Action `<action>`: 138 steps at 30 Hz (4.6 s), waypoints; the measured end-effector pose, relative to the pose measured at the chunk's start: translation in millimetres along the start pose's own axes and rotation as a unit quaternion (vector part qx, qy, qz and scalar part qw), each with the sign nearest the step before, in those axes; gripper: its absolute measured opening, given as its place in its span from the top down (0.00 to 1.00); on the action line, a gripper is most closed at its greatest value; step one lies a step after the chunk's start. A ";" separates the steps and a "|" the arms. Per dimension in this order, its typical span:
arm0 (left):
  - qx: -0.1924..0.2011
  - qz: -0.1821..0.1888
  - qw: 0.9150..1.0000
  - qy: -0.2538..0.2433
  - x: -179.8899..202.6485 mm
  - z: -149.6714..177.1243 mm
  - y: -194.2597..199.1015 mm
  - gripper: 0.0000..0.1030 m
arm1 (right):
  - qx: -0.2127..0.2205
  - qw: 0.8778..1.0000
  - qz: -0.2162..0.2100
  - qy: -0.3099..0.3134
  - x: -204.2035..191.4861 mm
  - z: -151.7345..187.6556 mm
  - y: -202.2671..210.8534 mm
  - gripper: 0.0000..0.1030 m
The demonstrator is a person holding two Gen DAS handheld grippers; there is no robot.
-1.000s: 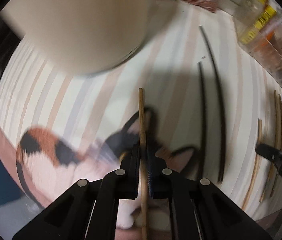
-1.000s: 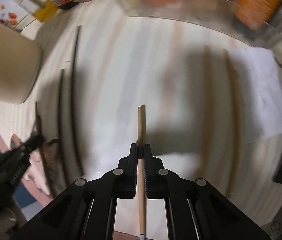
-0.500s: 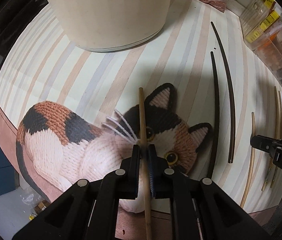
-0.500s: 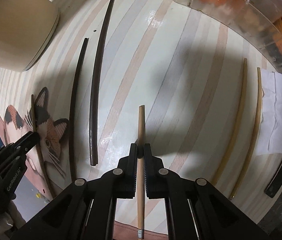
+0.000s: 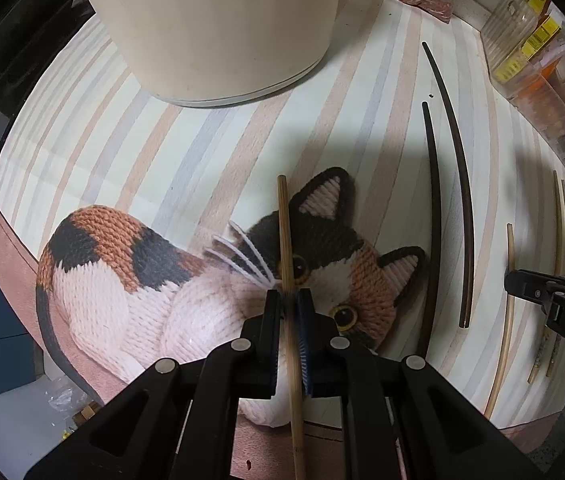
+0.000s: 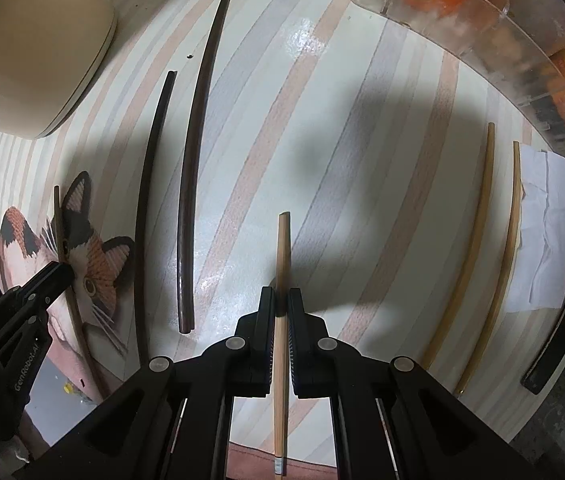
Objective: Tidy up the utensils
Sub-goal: 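Lift both light chopsticks and carry them toward the cream holder, then lower both light chopsticks into the cream holder's slots, then open both tools to release the light chopsticks into the holder, then lower the left tool onto a dark brown chopstick and close while the right tool grasps another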
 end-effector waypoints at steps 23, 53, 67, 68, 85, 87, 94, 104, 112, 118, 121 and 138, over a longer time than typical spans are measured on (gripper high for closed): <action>0.070 0.020 0.997 0.005 -7.3 1.7 51.0 0.96 | 0.084 0.995 -0.052 -0.001 2.5 32.9 41.5 0.95; 0.341 0.006 0.940 0.022 -51.3 -27.7 305.1 0.96 | 0.345 0.901 -0.257 0.055 -48.7 35.1 326.4 0.95; 0.389 -0.057 0.917 0.071 -135.9 -118.9 369.4 0.96 | 0.410 0.865 -0.286 0.053 -133.3 -56.9 422.2 0.95; 0.386 -0.060 0.918 0.074 -142.0 -126.7 365.9 0.96 | 0.408 0.865 -0.286 0.052 -141.2 -64.9 420.9 0.95; 0.318 -0.012 0.942 0.108 -177.8 -173.2 282.5 0.96 | 0.388 0.884 -0.248 0.081 -207.9 -115.9 359.1 0.95; 0.312 -0.003 0.944 0.107 -176.8 -174.2 275.7 0.96 | 0.386 0.886 -0.243 0.084 -206.9 -114.3 354.7 0.95; 0.303 0.017 0.948 0.098 -171.2 -173.1 269.6 0.96 | 0.360 0.899 -0.226 0.103 -204.2 -110.3 336.0 0.95; 0.291 0.056 0.951 0.081 -158.3 -153.9 285.2 0.93 | 0.312 0.914 -0.233 0.110 -189.8 -99.0 331.0 0.86; 0.302 -0.021 0.948 0.100 -152.5 -116.8 304.0 0.13 | 0.321 0.910 -0.247 0.088 -155.0 -71.4 345.2 0.52; 0.312 -0.081 0.940 0.109 -144.3 -78.6 299.7 0.00 | 0.337 0.911 -0.234 0.050 -108.2 -40.2 339.6 0.25; 0.308 -0.096 0.940 0.113 -136.7 -60.8 287.1 0.00 | 0.345 0.913 -0.216 0.031 -83.1 -25.2 325.9 0.13; 0.134 -0.133 0.979 0.073 -65.4 -21.8 115.3 0.00 | 0.192 0.974 -0.117 -0.026 -18.4 -33.0 119.0 0.45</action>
Point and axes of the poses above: each gripper's, at about its wrist camera, not at the fingertips, and y roughly against the way its jaws point, x to its right, z to its underside, the point moved 1 cm from there along -y, roughly the way its jaws point, and after that the axes turned 14 degrees about -y, right-handed, at the moved point
